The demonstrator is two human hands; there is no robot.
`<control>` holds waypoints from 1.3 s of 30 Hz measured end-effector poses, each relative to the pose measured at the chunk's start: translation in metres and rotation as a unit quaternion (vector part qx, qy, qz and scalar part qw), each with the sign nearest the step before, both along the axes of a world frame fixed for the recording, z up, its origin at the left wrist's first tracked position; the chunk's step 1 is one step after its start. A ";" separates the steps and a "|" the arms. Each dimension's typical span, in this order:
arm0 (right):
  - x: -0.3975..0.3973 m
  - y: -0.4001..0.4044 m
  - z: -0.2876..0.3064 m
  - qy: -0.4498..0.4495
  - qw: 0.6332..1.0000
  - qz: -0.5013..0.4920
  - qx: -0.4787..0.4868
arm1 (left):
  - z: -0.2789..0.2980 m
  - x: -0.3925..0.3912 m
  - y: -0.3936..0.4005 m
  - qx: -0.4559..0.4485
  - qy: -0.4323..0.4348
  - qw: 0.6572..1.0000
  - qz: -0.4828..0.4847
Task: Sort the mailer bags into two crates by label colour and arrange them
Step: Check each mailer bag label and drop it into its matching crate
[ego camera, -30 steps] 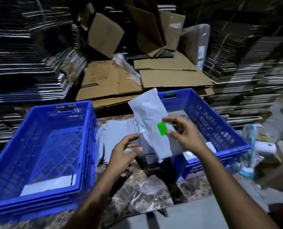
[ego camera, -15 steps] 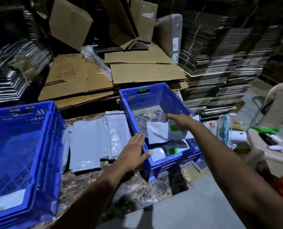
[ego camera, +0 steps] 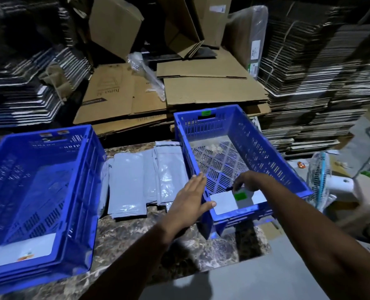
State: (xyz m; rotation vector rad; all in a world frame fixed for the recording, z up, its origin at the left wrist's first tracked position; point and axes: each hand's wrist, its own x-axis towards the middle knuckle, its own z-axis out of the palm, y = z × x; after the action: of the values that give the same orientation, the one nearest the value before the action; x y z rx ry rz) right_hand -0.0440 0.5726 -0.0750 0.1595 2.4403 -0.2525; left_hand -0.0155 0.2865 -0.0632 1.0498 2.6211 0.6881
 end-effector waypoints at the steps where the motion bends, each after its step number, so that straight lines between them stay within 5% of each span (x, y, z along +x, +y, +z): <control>1: 0.000 -0.004 0.010 0.020 1.000 -0.013 0.009 | -0.001 -0.001 -0.002 0.003 -0.007 1.000 -0.005; 6: 0.018 -0.037 0.042 0.273 0.951 -0.137 -0.034 | -0.006 -0.004 -0.033 0.073 -0.053 0.996 0.009; 10: 0.059 -0.112 0.057 0.492 0.838 -0.182 -0.148 | -0.026 -0.027 -0.085 0.159 -0.062 0.969 0.178; 12: 0.077 -0.159 0.060 0.525 0.804 -0.181 -0.211 | -0.034 -0.050 -0.119 0.117 -0.048 0.948 0.292; 19: 0.098 -0.263 0.010 0.423 0.832 -0.158 -0.323 | -0.059 -0.108 -0.186 -0.037 -0.100 0.865 0.490; 24: 0.104 -0.283 -0.003 0.409 0.839 -0.175 -0.315 | -0.054 -0.118 -0.192 -0.023 -0.093 0.869 0.486; 34: 0.080 -0.308 0.021 0.419 0.808 -0.218 -0.352 | 0.012 -0.068 -0.221 0.342 -0.166 0.809 0.449; 39: 0.056 -0.333 0.054 0.305 0.777 -0.209 -0.510 | 0.049 -0.007 -0.244 0.457 -0.229 0.762 0.398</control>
State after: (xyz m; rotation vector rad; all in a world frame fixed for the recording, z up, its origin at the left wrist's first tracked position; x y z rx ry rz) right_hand 0.0123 0.2399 -0.0207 0.1338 2.4292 -2.0314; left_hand -0.0227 0.0426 -0.0146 -0.2569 2.1203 2.2026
